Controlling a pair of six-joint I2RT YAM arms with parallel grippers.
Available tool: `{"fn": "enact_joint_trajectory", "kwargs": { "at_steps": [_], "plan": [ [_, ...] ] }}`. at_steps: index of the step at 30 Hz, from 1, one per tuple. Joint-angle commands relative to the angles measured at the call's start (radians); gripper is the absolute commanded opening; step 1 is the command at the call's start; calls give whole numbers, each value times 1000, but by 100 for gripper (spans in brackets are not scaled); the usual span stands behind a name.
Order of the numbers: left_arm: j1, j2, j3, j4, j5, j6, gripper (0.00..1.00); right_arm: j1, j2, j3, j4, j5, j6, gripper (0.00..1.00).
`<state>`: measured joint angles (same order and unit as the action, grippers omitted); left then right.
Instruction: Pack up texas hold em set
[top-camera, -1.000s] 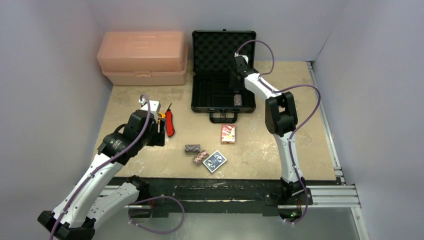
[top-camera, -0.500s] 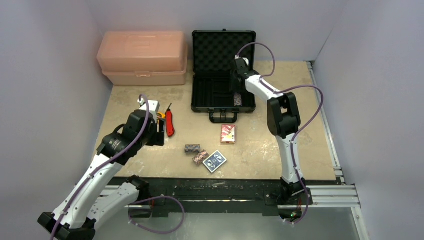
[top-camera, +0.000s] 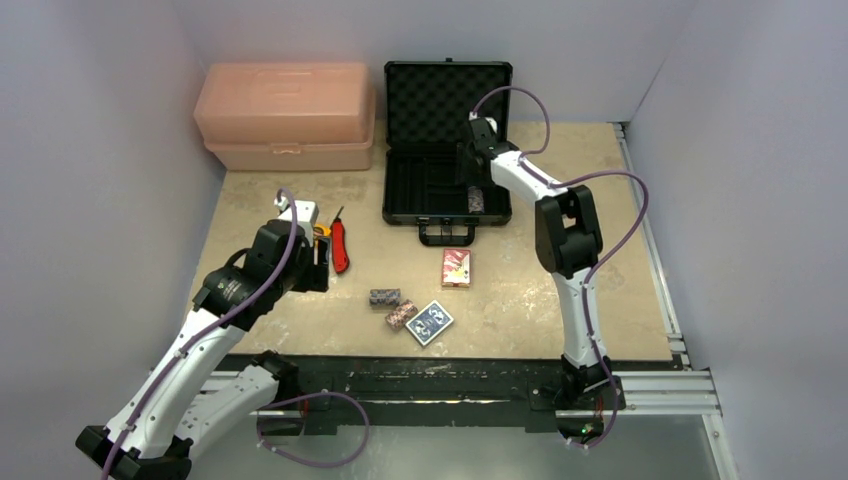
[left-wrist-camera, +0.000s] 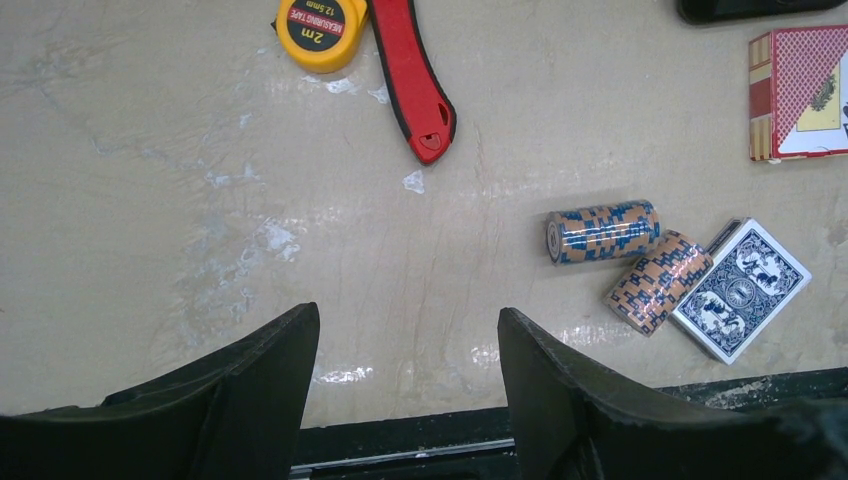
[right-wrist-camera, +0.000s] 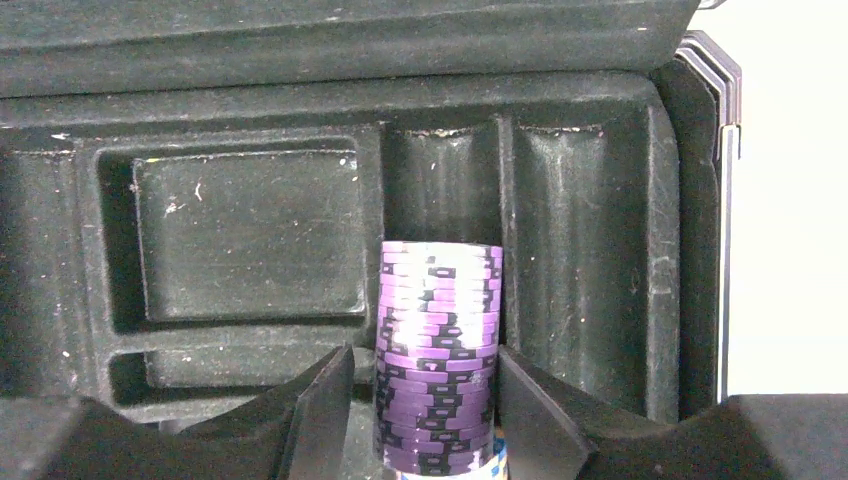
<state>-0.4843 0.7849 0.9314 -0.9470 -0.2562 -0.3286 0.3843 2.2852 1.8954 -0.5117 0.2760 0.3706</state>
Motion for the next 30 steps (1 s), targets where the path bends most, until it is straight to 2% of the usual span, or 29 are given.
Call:
{"fn": "enact_joint_trajectory", "kwargs": {
  "at_steps": [1, 3, 5, 14, 24, 30],
  "plan": [
    [9, -13, 9, 29, 9, 15, 65, -8, -83, -28, -119, 75, -7, 61],
    [9, -13, 9, 30, 9, 14, 65, -8, -88, -33, -123, 81, -6, 68],
    [9, -13, 8, 30, 9, 16, 65, -7, -92, -37, -121, 81, -4, 71],
    [12, -13, 9, 31, 12, 16, 65, -2, -131, -32, -125, 84, -7, 73],
    [16, -13, 8, 31, 17, 16, 65, -1, -183, -35, -45, 49, -2, 61],
    [18, -12, 9, 32, 20, 15, 65, -1, -145, 7, -27, 23, -7, 43]
  ]
}}
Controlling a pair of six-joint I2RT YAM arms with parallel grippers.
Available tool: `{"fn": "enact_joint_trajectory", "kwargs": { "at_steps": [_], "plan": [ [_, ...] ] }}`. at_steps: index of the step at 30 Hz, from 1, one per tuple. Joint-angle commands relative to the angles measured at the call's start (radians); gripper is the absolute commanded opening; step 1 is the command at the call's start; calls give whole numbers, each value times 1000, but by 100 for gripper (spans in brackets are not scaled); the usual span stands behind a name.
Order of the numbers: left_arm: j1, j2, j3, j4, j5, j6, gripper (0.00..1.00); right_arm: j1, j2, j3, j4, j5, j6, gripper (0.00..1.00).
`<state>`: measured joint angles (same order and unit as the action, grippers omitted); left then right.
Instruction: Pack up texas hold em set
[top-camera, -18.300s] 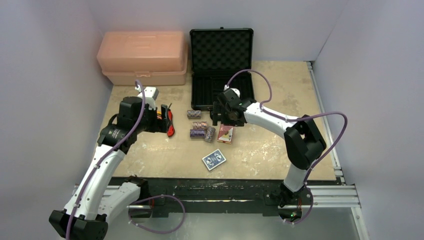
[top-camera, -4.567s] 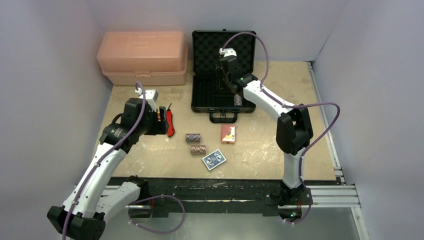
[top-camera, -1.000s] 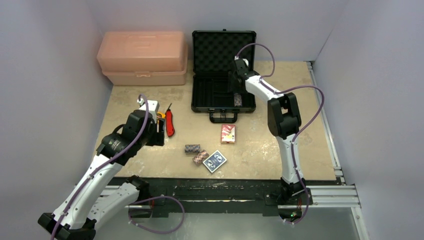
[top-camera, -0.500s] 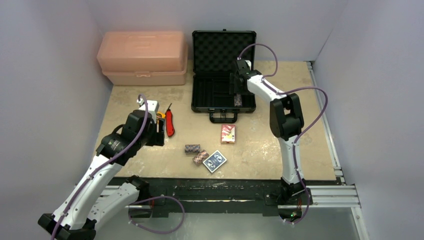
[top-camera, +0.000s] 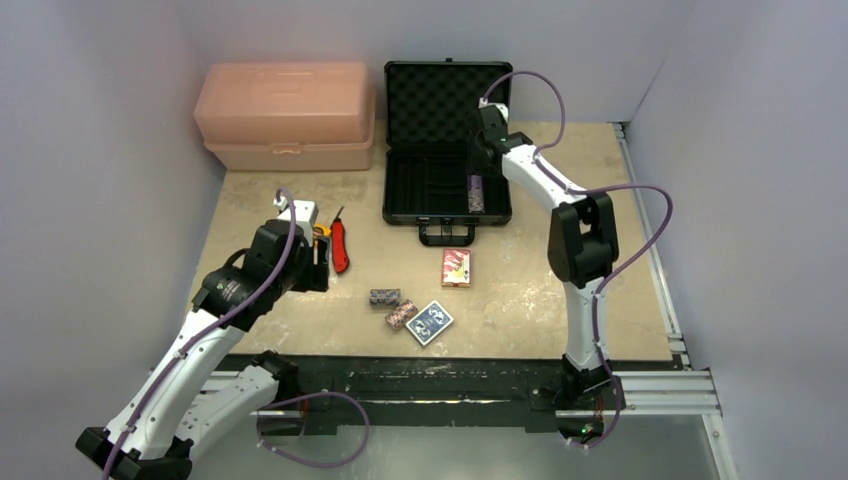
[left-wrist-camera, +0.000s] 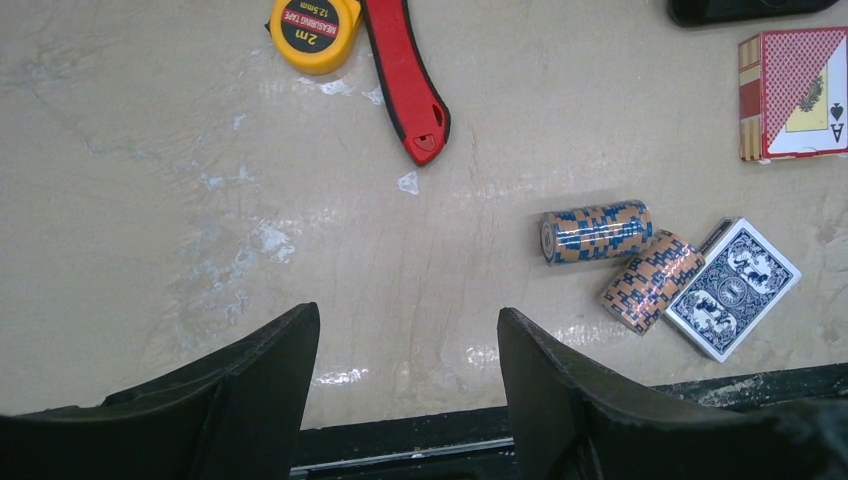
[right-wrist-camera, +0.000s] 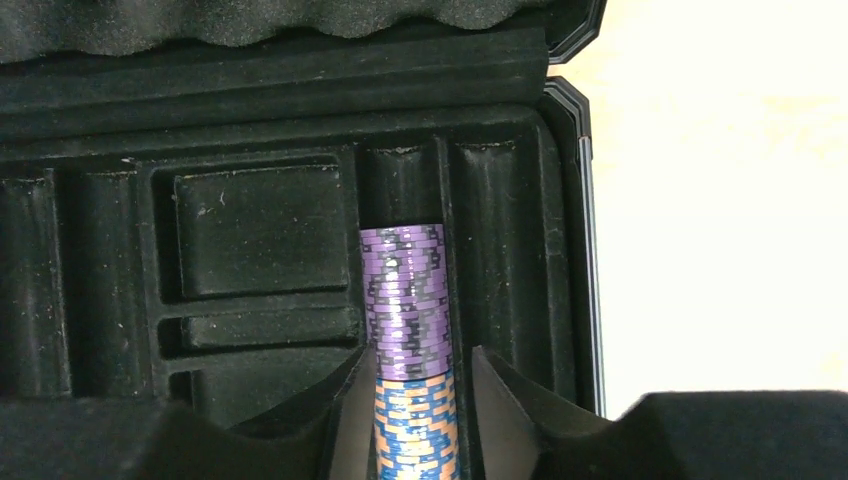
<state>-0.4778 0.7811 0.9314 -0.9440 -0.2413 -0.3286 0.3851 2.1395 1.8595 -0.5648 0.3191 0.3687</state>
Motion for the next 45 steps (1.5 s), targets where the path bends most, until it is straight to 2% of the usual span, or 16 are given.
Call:
{"fn": "enact_joint_trajectory", "kwargs": {
  "at_steps": [1, 8, 24, 40, 45],
  "plan": [
    [11, -8, 9, 29, 5, 16, 65, -1, 13, 55, 26, -26, -4, 41],
    [13, -6, 8, 30, 5, 17, 65, -2, 80, 93, 41, -57, -1, 34],
    [25, -5, 8, 34, 15, 16, 65, 1, 105, 33, 12, 5, -13, 33],
    [33, -14, 7, 35, 30, 25, 65, 78, -131, -42, -18, 43, -77, 70],
    [33, -16, 7, 36, 33, 25, 65, 116, -221, -120, -12, 18, -61, 77]
  ]
}}
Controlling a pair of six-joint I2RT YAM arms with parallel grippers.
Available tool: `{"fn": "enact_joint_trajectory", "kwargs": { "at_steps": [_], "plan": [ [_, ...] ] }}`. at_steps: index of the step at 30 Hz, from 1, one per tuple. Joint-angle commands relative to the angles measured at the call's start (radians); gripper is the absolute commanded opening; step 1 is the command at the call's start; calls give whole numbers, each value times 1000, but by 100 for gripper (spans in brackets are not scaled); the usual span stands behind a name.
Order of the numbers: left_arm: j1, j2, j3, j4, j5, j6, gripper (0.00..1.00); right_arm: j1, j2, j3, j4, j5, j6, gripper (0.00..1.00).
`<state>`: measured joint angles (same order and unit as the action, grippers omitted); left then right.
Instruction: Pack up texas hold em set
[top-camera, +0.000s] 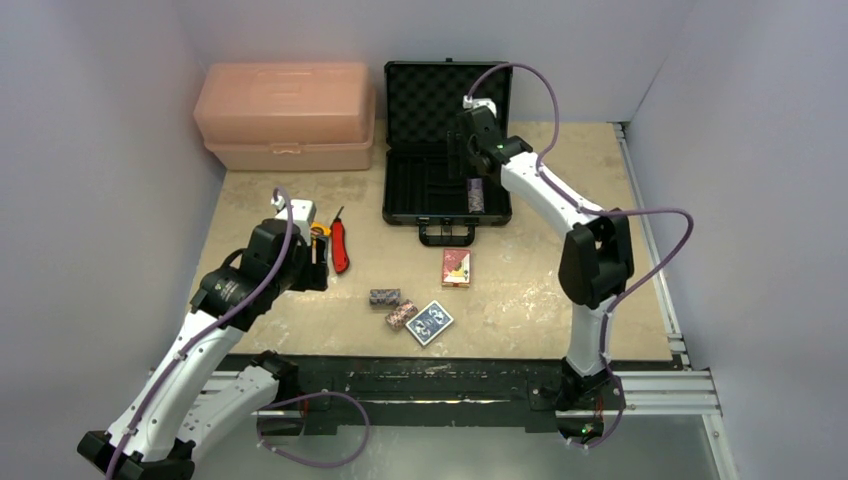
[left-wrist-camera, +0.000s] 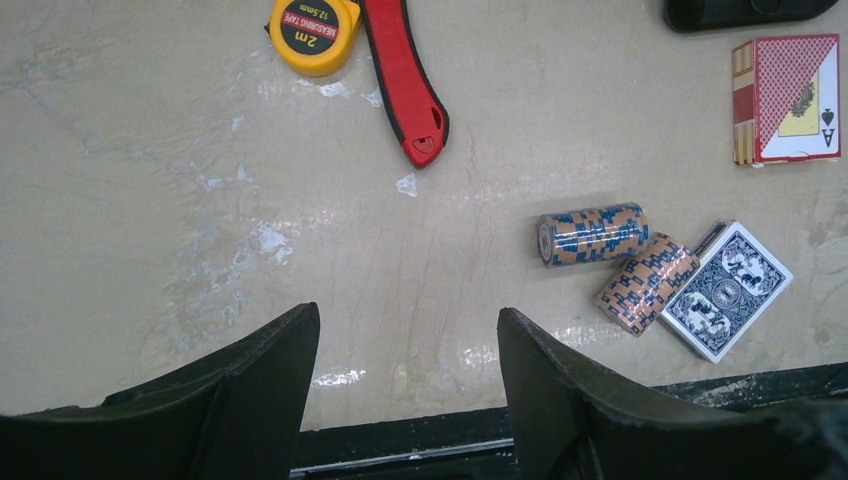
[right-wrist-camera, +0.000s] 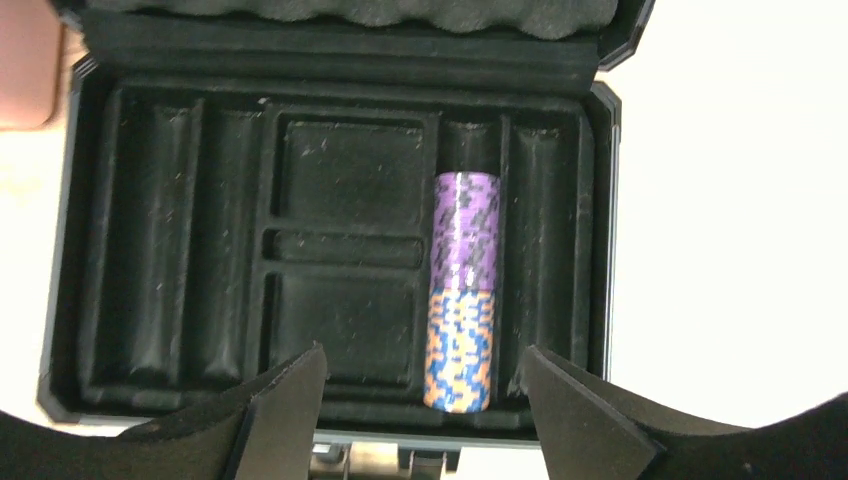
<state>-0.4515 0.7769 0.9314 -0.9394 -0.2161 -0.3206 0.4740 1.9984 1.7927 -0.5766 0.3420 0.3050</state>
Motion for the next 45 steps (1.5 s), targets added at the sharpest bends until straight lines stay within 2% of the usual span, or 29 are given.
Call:
{"fn": "enact_joint_trajectory", "kwargs": {
  "at_steps": [1, 11, 19, 25, 34, 40, 45],
  "plan": [
    [7, -13, 8, 32, 8, 17, 65, 32, -95, -68, 1, -15, 9, 79],
    [8, -27, 9, 30, 14, 16, 65, 94, -282, -308, 86, -64, 81, 99],
    [8, -39, 7, 31, 28, 15, 65, 161, -416, -509, 124, -130, 115, 99],
    [8, -41, 8, 31, 37, 15, 65, 228, -520, -626, 189, -332, -14, 99],
    [8, -46, 7, 25, 32, 15, 65, 344, -568, -668, 224, -462, -129, 99],
    [8, -56, 8, 25, 22, 14, 65, 470, -526, -656, 224, -443, -152, 99],
    [8, -65, 6, 21, 10, 11, 65, 529, -459, -628, 212, -407, -152, 99]
  ]
}}
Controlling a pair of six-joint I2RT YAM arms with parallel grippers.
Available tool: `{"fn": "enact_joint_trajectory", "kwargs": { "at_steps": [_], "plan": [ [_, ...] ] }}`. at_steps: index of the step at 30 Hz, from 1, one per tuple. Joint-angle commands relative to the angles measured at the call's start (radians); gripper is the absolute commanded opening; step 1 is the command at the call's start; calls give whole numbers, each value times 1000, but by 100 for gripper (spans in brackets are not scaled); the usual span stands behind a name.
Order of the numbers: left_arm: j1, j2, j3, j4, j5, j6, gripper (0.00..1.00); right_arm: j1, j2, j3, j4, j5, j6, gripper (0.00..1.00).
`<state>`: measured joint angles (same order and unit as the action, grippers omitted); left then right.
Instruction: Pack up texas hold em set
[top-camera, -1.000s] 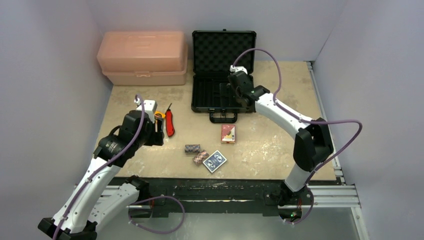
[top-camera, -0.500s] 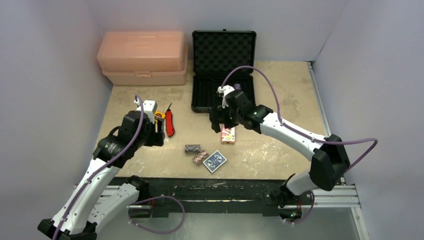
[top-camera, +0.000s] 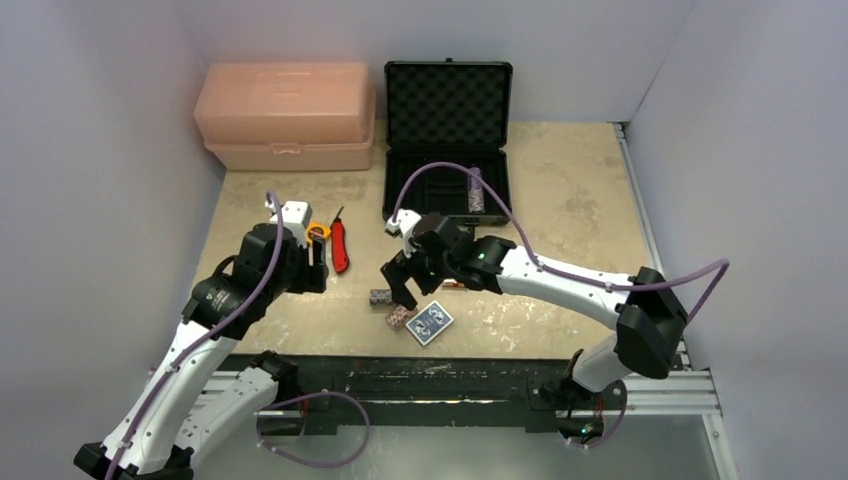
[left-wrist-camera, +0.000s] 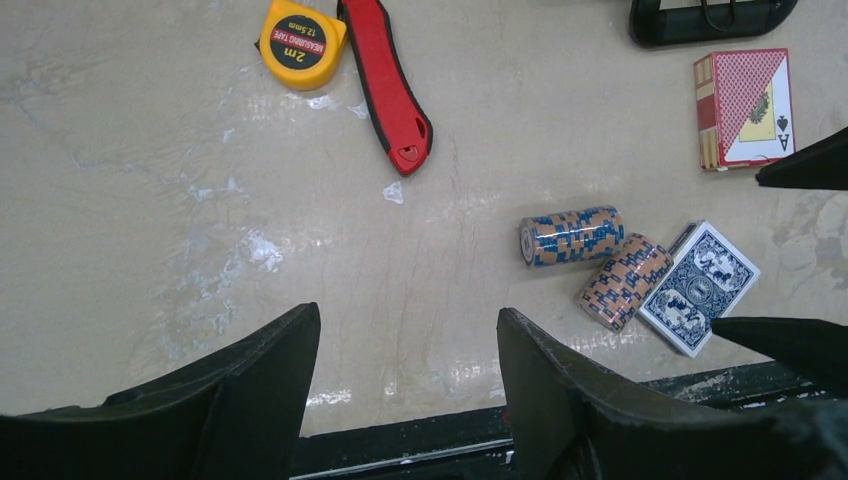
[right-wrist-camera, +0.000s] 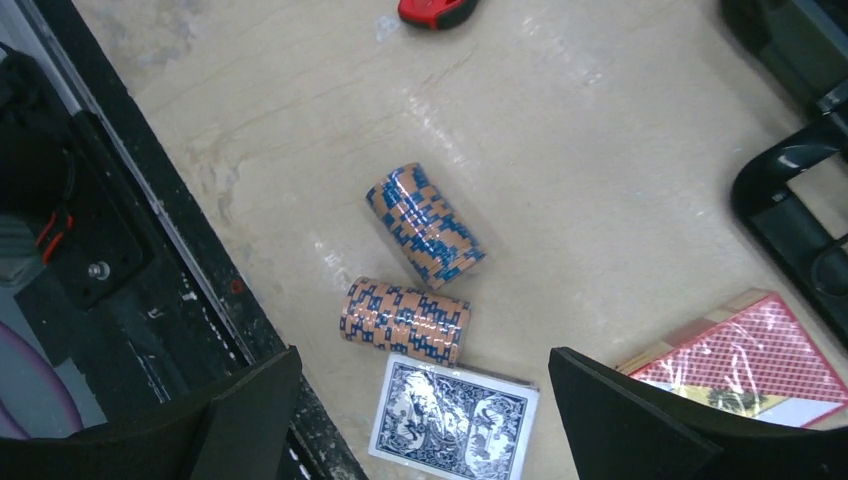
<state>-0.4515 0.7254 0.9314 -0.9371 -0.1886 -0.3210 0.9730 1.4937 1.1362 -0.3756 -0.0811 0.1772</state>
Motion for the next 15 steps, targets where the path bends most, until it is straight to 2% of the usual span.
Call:
{"fn": "enact_joint_trajectory", "kwargs": {
  "at_steps": [1, 11, 15],
  "plan": [
    [8, -16, 7, 18, -20, 11, 65, 41, 57, 34, 11, 23, -24, 99],
    [8, -27, 8, 15, -38, 8, 65, 117, 135, 41, 14, 78, -24, 99],
    [8, -30, 8, 14, -38, 8, 65, 148, 176, 48, 9, 126, 70, 99]
  ]
}}
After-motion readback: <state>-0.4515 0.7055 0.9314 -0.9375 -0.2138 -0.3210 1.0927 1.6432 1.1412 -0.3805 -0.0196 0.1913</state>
